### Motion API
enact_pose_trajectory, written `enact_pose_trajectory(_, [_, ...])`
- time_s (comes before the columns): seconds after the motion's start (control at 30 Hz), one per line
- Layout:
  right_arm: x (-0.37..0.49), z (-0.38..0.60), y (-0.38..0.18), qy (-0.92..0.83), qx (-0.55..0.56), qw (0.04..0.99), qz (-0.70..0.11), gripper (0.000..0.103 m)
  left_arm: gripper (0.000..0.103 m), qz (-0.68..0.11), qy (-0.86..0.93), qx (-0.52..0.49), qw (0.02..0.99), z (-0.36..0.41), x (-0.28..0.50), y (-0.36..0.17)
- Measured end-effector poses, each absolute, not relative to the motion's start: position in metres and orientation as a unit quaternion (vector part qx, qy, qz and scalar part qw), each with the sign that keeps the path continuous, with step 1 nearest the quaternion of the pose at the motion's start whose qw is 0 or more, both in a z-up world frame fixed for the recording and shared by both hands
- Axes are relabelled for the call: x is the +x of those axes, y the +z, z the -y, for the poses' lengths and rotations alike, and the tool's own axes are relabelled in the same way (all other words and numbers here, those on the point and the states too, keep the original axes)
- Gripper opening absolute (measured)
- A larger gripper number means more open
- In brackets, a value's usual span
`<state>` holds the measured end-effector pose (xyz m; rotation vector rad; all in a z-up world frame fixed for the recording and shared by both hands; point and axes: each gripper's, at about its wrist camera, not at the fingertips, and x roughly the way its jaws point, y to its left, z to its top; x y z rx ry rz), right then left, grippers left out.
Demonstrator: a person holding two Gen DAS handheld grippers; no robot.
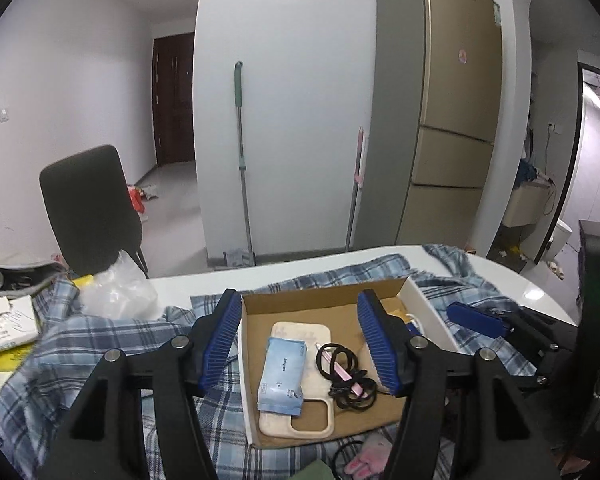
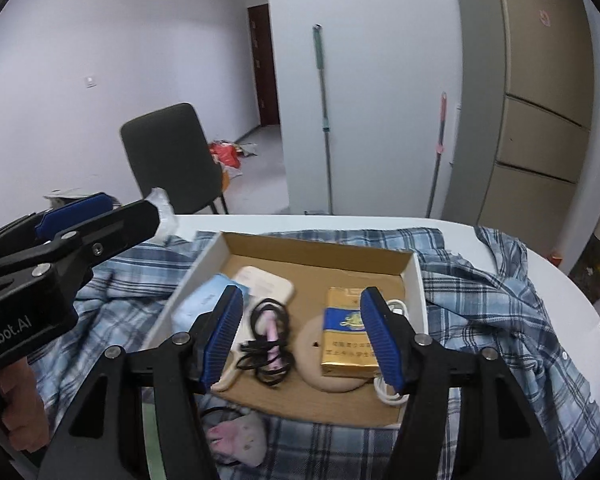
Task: Organize soft objects
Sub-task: 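Lift both tools and grasp the pink-and-white plush toy with the right tool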
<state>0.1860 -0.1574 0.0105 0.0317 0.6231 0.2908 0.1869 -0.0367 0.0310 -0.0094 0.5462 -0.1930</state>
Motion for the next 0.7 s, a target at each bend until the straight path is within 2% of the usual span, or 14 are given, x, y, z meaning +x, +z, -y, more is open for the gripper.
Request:
enact_pose_trajectory(0.37, [0.137, 0.160, 0.023, 0.184, 0.029, 0.935, -0.302, 0.060, 0.063, -0.235, -0.093, 0.000, 0.968, 0.022, 0.117, 0.068])
enact_pose_trajectory(0.7, [0.145, 0.139, -0.028, 0.211, 0.007, 0.909, -0.360, 0.060, 0.063, -0.276, -0.077, -0.007, 0.958, 0.002, 0.082, 0.029])
